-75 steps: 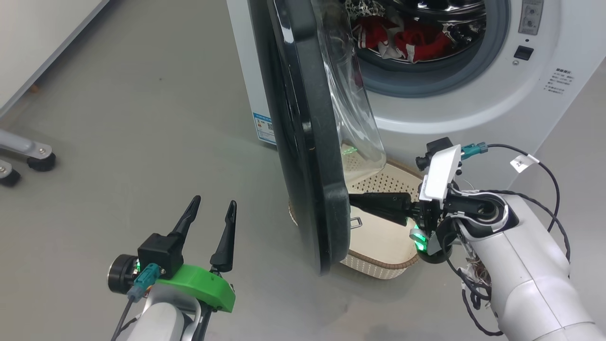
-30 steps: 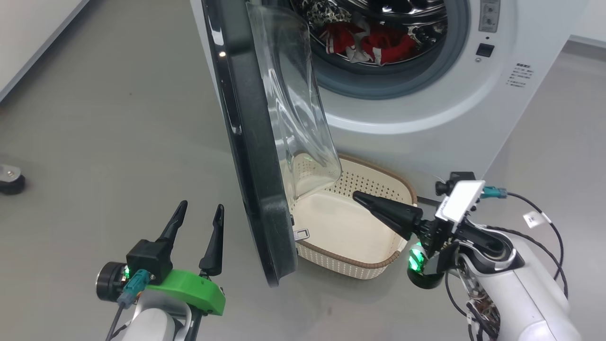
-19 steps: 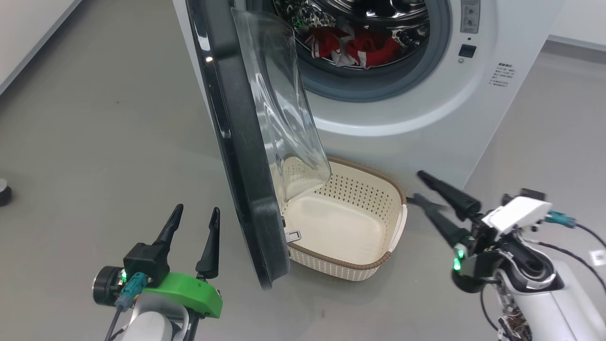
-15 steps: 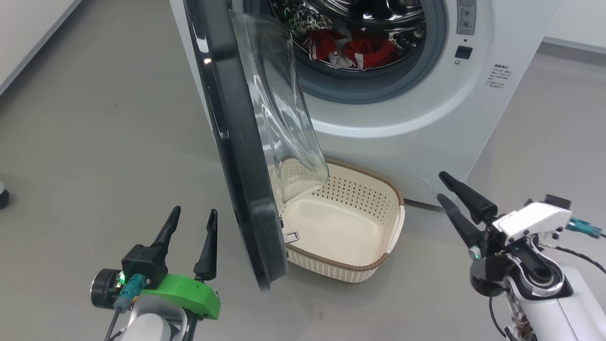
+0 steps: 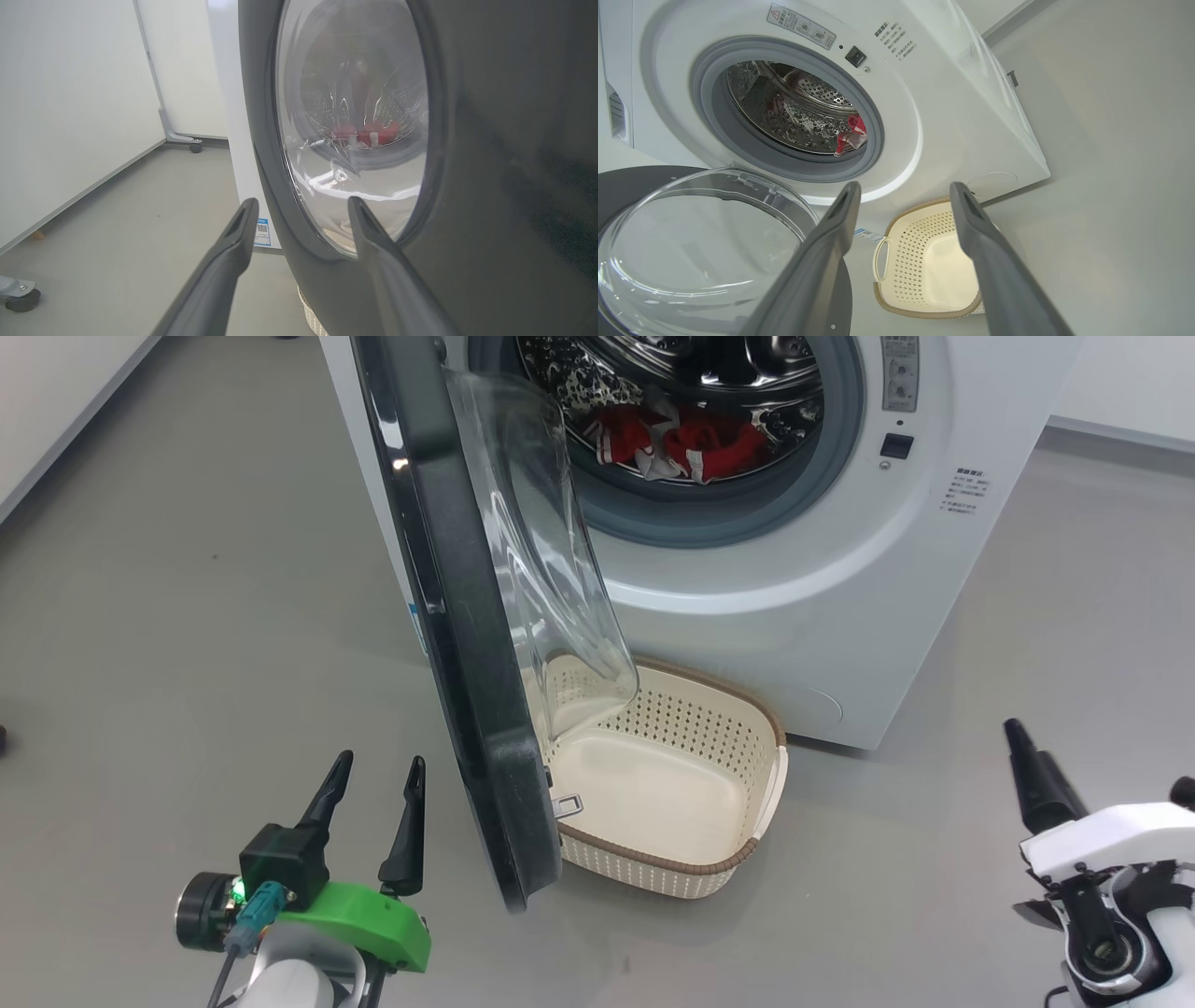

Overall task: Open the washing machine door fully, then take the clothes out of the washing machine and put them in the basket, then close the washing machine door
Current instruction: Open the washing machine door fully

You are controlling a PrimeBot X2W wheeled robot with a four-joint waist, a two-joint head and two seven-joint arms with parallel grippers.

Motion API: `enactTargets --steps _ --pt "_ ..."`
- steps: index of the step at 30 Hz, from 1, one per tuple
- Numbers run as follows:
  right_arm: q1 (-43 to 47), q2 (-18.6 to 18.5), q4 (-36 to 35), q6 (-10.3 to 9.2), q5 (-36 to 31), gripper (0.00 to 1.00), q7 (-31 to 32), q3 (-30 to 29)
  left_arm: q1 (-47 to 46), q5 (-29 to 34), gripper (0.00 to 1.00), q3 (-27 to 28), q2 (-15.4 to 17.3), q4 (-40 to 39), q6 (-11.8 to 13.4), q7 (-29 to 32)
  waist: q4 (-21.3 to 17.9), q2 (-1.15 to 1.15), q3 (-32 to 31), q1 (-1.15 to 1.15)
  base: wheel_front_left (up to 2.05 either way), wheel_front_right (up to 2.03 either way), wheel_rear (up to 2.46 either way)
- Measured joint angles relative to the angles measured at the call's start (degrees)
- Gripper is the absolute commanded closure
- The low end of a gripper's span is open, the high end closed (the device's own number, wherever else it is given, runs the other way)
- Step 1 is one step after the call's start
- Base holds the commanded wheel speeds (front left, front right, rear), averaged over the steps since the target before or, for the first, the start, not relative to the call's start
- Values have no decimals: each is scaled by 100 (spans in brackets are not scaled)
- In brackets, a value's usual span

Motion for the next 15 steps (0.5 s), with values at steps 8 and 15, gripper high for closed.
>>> enactTargets --steps 8,15 --pt "66 -434 -105 -254 -1477 0 -1140 103 12 27 0 58 0 31 0 0 -47 0 -47 0 0 0 0" --pt "68 -736 -325 -712 -2751 0 -1580 339 64 34 0 134 0 46 19 0 -73 0 -61 0 0 0 0"
